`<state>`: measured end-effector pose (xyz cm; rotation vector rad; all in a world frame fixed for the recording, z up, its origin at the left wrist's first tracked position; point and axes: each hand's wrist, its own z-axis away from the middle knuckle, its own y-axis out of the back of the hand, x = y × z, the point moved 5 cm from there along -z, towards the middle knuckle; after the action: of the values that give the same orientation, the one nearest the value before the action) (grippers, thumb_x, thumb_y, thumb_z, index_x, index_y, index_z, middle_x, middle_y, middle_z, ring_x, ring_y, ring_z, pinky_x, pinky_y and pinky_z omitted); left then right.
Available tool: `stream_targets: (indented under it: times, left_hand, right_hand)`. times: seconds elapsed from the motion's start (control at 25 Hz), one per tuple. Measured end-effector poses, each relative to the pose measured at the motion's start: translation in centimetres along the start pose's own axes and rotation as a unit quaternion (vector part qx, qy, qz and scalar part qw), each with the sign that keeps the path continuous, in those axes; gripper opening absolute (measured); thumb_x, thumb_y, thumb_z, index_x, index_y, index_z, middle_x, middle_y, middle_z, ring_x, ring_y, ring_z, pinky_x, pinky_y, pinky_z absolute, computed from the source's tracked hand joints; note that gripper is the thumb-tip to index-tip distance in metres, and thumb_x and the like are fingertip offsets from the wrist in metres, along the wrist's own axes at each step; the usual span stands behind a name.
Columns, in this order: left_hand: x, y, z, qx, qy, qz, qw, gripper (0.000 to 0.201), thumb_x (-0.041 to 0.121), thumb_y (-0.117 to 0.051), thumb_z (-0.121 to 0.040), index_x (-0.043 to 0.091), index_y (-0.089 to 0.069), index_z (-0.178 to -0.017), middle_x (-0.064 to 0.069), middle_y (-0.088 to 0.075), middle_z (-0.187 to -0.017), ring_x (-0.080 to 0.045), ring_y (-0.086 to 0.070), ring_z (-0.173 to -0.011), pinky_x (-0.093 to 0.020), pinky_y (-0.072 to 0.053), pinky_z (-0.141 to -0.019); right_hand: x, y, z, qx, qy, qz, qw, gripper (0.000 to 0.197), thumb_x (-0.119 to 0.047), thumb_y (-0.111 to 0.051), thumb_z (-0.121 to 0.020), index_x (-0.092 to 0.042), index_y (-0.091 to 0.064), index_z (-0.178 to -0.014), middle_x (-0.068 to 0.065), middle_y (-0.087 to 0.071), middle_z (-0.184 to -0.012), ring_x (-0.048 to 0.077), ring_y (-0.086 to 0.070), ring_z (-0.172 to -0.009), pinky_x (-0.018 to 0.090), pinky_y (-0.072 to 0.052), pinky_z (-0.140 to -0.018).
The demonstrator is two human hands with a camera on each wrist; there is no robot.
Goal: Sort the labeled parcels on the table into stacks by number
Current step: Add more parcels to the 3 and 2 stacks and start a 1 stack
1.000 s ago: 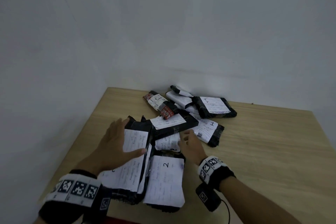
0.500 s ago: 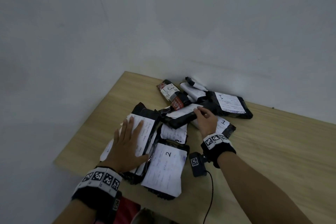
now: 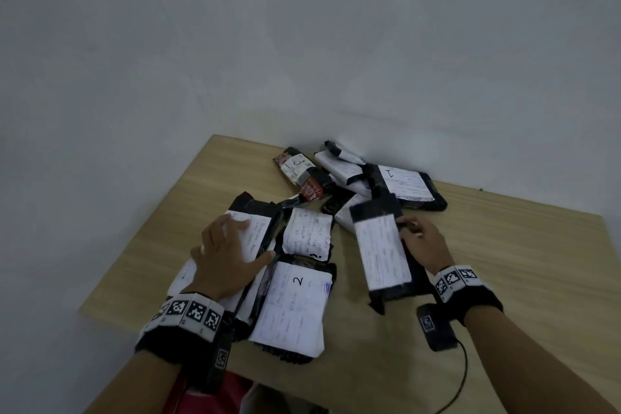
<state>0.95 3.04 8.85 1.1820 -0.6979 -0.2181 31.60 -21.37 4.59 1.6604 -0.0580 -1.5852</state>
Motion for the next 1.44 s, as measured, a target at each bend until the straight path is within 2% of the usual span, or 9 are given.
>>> stream_targets:
  times: [0.12,0.24,0.4,0.56,0.64,0.8,1.04,1.24,1.44]
  left_hand:
    - [-0.6,-0.4,0.6,0.04,0.01,-0.029,0.999,0.086,0.072,-0.054,-0.073,0.039,-0.015,-0.142,0.004,0.0,-0.159,-0.027,-0.003,-0.147,-0.062,-0.019,-0.111]
    - [-0.8,-0.7,0.7,0.058,0.01,-0.027,0.998,0.082,0.071,-0.053,-0.073,0.045,-0.013,-0.141,0.004,-0.001,-0.161,-0.028,-0.006,-0.148,-0.063,-0.021,-0.11]
    - [-0.6,-0.2,0.4,0.079,0.01,-0.011,0.997,0.082,0.069,-0.055,-0.073,0.045,-0.016,-0.14,0.004,-0.005,-0.16,-0.028,-0.011,-0.146,-0.062,-0.024,-0.109]
    - [0.1,-0.1,0.4,0.09,0.003,-0.013,0.996,0.082,0.068,-0.056,-0.072,0.044,-0.017,-0.141,0.004,-0.006,-0.16,-0.028,-0.014,-0.145,-0.06,-0.026,-0.109]
    - [0.4,-0.2,0.3,0.089,-0.002,-0.009,0.996,0.083,0.068,-0.056,-0.072,0.044,-0.016,-0.141,0.004,-0.006,-0.16,-0.028,-0.014,-0.145,-0.06,-0.026,-0.109]
    - [1.5,-0.1,-0.4,0.077,-0.013,0.009,0.997,0.084,0.068,-0.057,-0.07,0.045,-0.016,-0.14,0.005,-0.004,-0.16,-0.028,-0.012,-0.145,-0.061,-0.023,-0.11]
    - [1.4,0.1,-0.5,0.069,-0.011,0.01,0.997,0.084,0.071,-0.056,-0.069,0.045,-0.016,-0.139,0.005,-0.004,-0.159,-0.029,-0.011,-0.145,-0.061,-0.022,-0.111]
    - [0.4,0.9,-0.3,0.086,0.002,0.007,0.996,0.084,0.068,-0.059,-0.071,0.043,-0.018,-0.139,0.003,-0.006,-0.159,-0.03,-0.014,-0.144,-0.061,-0.023,-0.111]
    - [-0.1,1.8,-1.0,0.105,0.006,0.005,0.994,0.083,0.067,-0.06,-0.071,0.043,-0.019,-0.139,0.002,-0.008,-0.158,-0.03,-0.015,-0.144,-0.061,-0.024,-0.11]
  right_hand:
    - [1.9,-1.7,1.3,-0.067,0.006,0.193,0.979,0.02,-0.018,-0.062,-0.086,-0.031,-0.068,-0.1,0.003,-0.063,-0.114,0.022,-0.06,-0.108,0.042,-0.049,-0.094]
    - [-0.5,-4.2,1.5,-0.081,0.06,0.165,0.981,0.016,-0.017,-0.06,-0.088,-0.033,-0.062,-0.09,-0.004,-0.065,-0.093,0.016,-0.061,-0.09,0.038,-0.053,-0.082]
    - [-5.0,-10.0,2.0,-0.231,0.007,0.09,0.969,0.009,-0.029,-0.055,-0.096,-0.021,-0.059,-0.097,0.0,-0.064,-0.092,0.017,-0.062,-0.086,0.022,-0.044,-0.068]
    - [-4.8,-14.3,1.2,-0.266,-0.095,0.033,0.959,0.07,-0.073,-0.051,-0.081,-0.005,-0.066,-0.079,0.012,-0.066,-0.077,0.025,-0.064,-0.073,0.035,-0.053,-0.076]
    - [-5.1,-14.9,0.9,-0.232,-0.107,-0.009,0.967,0.075,-0.068,-0.059,-0.08,0.004,-0.07,-0.095,0.021,-0.072,-0.092,0.033,-0.069,-0.085,0.045,-0.055,-0.085]
    - [-6.6,-12.4,0.9,-0.123,-0.145,-0.135,0.972,0.031,-0.038,-0.076,-0.079,-0.01,-0.072,-0.092,0.004,-0.071,-0.094,0.019,-0.067,-0.085,0.03,-0.054,-0.076]
    - [-5.5,-10.7,1.4,-0.185,-0.211,-0.248,0.927,0.058,-0.024,-0.083,-0.067,-0.004,-0.066,-0.119,0.007,-0.072,-0.109,0.023,-0.069,-0.097,0.038,-0.059,-0.077]
    - [-5.6,-10.1,2.2,-0.251,-0.116,-0.246,0.929,0.079,0.007,-0.082,-0.065,-0.015,-0.045,-0.131,0.008,-0.059,-0.125,0.026,-0.059,-0.117,0.039,-0.055,-0.094]
    - [-6.6,-9.8,1.6,-0.235,-0.106,-0.317,0.913,0.086,-0.013,-0.092,-0.048,-0.012,-0.052,-0.123,0.012,-0.064,-0.124,0.027,-0.064,-0.113,0.046,-0.053,-0.097]
